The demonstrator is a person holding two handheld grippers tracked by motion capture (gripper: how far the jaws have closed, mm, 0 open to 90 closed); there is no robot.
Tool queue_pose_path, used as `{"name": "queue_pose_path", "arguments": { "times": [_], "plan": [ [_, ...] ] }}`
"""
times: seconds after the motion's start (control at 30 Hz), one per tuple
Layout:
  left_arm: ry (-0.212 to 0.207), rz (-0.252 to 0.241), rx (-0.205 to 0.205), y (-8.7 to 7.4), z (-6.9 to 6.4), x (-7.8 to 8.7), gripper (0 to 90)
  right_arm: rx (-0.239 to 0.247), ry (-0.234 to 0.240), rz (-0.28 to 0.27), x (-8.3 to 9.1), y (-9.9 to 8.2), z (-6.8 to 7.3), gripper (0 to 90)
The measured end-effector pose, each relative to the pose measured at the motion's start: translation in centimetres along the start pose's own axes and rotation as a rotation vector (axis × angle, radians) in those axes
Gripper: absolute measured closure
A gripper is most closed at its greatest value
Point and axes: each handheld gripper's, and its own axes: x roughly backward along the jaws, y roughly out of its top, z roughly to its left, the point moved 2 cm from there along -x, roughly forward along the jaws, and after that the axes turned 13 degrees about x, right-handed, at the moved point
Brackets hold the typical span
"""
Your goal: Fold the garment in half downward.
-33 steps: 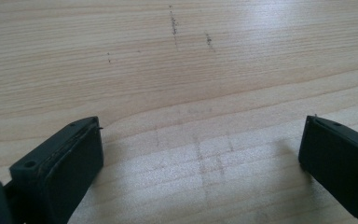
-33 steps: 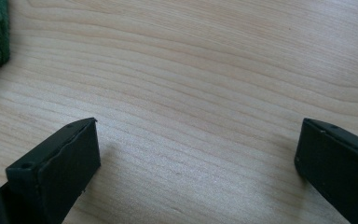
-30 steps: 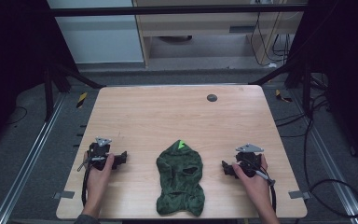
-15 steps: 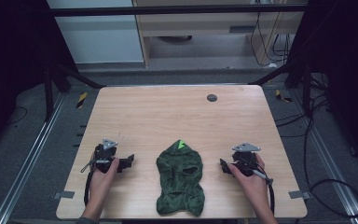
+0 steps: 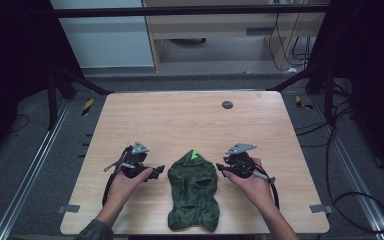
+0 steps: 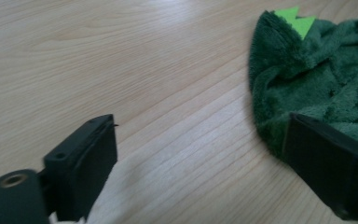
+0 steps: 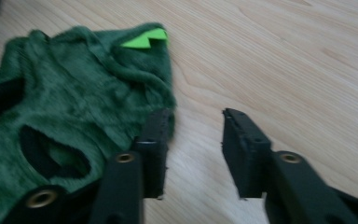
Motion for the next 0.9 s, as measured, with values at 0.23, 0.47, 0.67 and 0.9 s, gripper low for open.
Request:
{"name": "queue_pose_path", "arguments": {
  "times": [0.23,0.47,0.67,0.9],
  "plan": [
    [-0.047,0.019,-0.034,1.6,-0.9,-1.0,32.4,0.028,0.068,-0.015,-1.1,1.8,-0.3,77.0],
    [-0.072,0.054,-0.067,2.6,-1.6,-2.9,38.1,0.068,0.094,0.033,-3.0,2.6,-0.7,73.5],
    [-0.074,0.076,-0.064,2.4,-1.4,-3.9,42.7,0.03,0.124,0.05,-4.3,2.8,-1.1,72.4],
    [-0.089,0.097,-0.056,2.3,-1.2,-4.4,45.5,0.04,0.154,0.086,-5.2,2.6,-0.8,68.8]
  ]
}}
